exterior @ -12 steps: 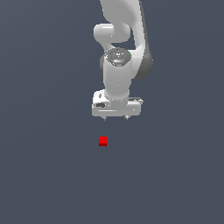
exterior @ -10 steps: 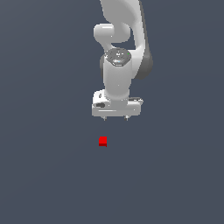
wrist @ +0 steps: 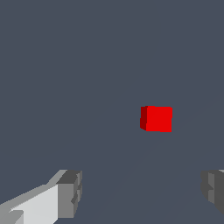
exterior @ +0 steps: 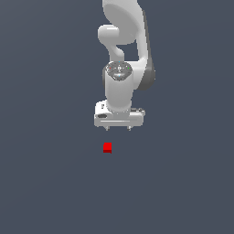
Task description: Pick up the red cube and move it to a goal position.
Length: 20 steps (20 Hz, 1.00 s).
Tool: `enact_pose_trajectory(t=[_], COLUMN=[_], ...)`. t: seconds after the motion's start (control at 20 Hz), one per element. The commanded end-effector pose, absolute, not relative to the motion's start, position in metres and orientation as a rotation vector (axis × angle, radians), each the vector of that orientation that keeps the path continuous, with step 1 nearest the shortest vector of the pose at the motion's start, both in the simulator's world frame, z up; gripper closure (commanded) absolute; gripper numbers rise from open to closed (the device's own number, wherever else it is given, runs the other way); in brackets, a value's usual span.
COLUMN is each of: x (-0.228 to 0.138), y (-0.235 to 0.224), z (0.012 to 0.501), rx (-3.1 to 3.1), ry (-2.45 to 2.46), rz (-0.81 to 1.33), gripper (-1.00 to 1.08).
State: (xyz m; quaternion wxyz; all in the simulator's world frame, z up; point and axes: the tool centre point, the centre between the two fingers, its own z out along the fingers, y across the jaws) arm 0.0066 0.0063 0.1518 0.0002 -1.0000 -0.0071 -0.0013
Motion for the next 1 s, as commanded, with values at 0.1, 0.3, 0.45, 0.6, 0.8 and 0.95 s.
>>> enact_pose_trajectory(t=[0.1,0.3,0.45,0.6,0.8,0.95], x=[0.013,0.022,0.028,0.033,0.039,0.041], y=[-0.006,-0.020,-0.029,-0.037,-0.044,-0.048], z=[0.123,0.089,0.065,0.047,0.030,0.022], rx=[-3.142,-3.142,-3.142,-3.142,-3.141,-3.141], ry=[-0.003,0.019,0.035,0.047,0.059,0.064], rz=[-0.002,-0.001,-0.001,-0.001,0.000,0.000], gripper=[-0.92,-0.92,-0.92,-0.92,-0.92,-0.92])
